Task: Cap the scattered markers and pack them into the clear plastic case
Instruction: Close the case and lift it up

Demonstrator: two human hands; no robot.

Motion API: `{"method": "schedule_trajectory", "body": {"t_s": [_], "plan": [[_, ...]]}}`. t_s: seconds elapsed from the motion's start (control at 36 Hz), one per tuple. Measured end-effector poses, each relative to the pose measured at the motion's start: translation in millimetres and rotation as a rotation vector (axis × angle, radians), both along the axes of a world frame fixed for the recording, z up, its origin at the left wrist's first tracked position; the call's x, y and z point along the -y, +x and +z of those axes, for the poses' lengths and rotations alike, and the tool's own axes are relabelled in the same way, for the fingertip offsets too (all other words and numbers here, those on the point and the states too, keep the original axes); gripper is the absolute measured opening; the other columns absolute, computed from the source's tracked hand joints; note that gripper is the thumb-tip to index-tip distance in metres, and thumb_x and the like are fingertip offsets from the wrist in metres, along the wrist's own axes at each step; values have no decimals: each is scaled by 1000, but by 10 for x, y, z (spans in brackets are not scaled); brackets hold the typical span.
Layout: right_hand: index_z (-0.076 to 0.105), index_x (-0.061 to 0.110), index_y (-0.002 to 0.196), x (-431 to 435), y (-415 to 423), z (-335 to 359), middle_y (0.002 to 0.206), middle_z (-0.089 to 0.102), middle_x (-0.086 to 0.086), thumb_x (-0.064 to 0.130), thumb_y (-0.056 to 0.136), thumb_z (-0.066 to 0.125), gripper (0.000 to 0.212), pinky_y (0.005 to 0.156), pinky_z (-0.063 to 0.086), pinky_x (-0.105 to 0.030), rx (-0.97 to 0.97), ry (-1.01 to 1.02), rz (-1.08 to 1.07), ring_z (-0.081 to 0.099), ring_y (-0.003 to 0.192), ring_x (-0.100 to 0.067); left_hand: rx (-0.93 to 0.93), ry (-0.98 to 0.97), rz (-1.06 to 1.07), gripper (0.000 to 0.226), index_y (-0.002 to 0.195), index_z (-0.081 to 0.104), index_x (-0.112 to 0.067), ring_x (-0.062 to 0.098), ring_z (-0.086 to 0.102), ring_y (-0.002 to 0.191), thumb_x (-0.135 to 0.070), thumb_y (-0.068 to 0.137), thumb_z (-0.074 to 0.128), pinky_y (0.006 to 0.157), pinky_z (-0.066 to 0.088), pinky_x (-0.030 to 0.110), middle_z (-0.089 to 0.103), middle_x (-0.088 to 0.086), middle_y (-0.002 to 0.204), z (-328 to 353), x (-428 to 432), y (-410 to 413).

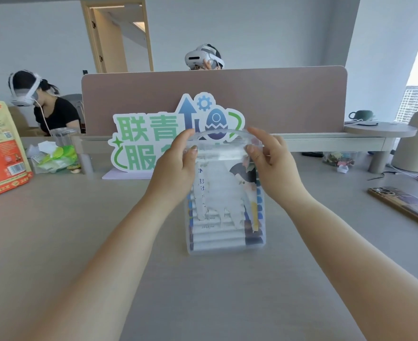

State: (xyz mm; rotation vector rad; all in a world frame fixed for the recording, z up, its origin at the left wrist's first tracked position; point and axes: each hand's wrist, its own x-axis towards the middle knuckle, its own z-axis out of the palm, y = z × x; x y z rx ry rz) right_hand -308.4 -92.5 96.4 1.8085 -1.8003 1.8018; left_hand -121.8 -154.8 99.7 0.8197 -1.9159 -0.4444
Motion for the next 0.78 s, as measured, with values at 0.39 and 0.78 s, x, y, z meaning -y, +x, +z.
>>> {"method": "schedule_trajectory", "body": {"t_s": [0.39, 0.78], "plan": [[54, 25, 129, -28, -12, 52, 103, 47, 5, 19, 95, 56, 35, 87, 47, -23, -40, -109, 55, 56, 97, -18, -132, -125, -108, 34, 129, 42, -33, 2, 45, 71, -16, 100, 43, 74, 37, 4, 51, -38, 99, 6, 42, 64], [53, 24, 130, -60, 12, 13, 109, 49, 6, 19, 93, 59, 38, 90, 45, -15, -66, -160, 77, 55, 96, -10, -155, -167, -152, 38, 134, 37, -36, 7, 51, 81, -23, 98, 41, 83, 40, 13, 51, -27, 107, -118, 76, 116]]}}
